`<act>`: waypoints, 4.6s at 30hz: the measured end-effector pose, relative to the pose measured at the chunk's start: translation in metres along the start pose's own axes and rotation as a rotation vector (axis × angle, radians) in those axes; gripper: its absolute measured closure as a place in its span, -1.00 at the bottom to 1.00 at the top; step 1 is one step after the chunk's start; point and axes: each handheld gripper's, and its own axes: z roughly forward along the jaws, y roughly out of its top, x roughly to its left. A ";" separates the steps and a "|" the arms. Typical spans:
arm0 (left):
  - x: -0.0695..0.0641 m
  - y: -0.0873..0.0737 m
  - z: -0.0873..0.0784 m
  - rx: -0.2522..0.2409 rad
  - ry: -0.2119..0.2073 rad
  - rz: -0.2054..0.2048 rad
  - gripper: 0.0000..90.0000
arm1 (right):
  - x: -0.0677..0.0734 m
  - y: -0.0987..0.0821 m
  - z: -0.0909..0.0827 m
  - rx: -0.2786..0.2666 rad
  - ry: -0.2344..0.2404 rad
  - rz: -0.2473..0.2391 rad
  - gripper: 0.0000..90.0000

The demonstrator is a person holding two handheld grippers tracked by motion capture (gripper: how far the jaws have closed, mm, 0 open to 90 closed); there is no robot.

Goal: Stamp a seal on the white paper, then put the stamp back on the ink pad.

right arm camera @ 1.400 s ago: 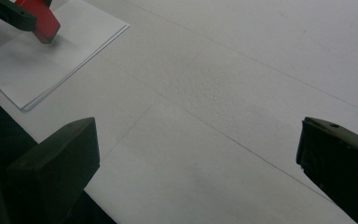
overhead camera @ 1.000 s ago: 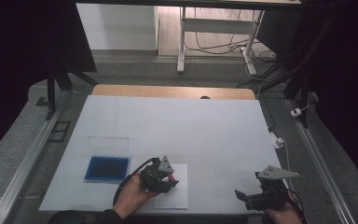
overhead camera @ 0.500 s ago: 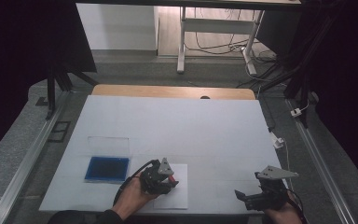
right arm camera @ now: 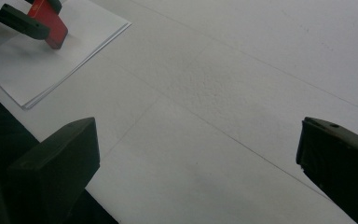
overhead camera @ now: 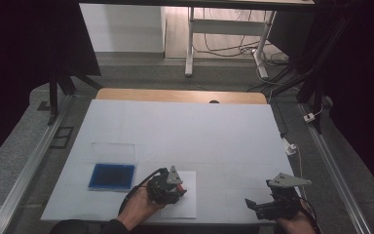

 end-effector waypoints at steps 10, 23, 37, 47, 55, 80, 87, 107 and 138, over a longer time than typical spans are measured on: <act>0.009 -0.002 0.000 -0.015 -0.062 -0.032 0.31 | 0.000 0.000 0.000 0.000 0.000 0.001 -1.00; 0.004 0.001 0.000 0.006 -0.026 -0.005 0.31 | 0.000 0.000 0.000 0.005 -0.001 -0.003 -1.00; 0.008 0.002 -0.003 0.000 -0.019 0.019 0.29 | 0.000 0.000 0.000 0.001 0.000 0.000 -1.00; 0.014 0.004 -0.019 -0.059 -0.063 -0.031 0.29 | 0.000 0.000 0.000 0.000 -0.002 -0.001 -1.00; 0.020 0.002 -0.028 -0.081 -0.065 -0.053 0.29 | 0.000 0.000 0.000 0.000 0.000 -0.003 -1.00; 0.045 -0.019 -0.064 -0.117 -0.006 -0.143 0.29 | 0.000 0.000 -0.001 -0.002 -0.001 -0.003 -1.00; 0.051 -0.026 -0.073 -0.131 0.002 -0.176 0.29 | 0.000 0.000 -0.001 -0.002 -0.001 -0.001 -1.00; 0.065 -0.047 -0.091 -0.131 0.059 -0.231 0.29 | 0.000 0.000 -0.001 -0.004 -0.001 0.001 -1.00; 0.091 -0.083 -0.106 -0.122 0.146 -0.349 0.29 | 0.000 -0.001 -0.002 -0.006 -0.003 -0.003 -1.00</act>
